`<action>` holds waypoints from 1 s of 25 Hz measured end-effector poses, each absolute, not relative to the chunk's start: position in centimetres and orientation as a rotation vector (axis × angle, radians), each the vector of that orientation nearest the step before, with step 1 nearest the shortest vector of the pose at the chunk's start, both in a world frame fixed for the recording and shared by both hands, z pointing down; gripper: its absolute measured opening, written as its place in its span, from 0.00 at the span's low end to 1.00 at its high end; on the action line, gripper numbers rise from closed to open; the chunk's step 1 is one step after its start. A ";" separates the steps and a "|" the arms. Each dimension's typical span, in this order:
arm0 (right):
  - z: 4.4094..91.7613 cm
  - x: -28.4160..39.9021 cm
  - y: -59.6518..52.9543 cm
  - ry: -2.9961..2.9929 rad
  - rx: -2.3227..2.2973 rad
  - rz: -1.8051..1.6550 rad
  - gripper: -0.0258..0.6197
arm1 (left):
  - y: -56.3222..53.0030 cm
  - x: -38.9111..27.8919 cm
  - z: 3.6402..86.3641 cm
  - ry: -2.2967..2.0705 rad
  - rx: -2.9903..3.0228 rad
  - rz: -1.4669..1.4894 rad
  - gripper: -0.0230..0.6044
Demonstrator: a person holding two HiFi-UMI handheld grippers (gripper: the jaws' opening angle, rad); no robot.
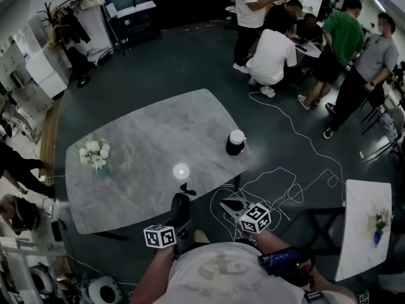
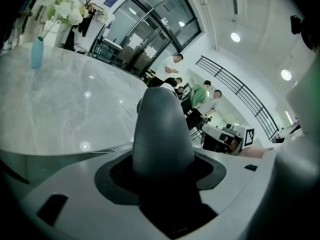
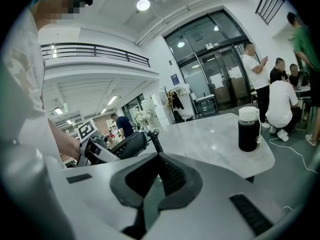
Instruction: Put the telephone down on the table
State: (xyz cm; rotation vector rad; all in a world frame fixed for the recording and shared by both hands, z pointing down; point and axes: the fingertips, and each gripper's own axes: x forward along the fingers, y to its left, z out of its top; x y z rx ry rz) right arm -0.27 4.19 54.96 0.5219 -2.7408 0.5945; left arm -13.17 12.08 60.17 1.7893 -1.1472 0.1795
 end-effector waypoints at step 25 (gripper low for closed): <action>55.3 -7.6 -2.0 -2.721 0.449 0.571 0.06 | 8.7 -19.6 61.9 -1.205 1.716 0.168 0.47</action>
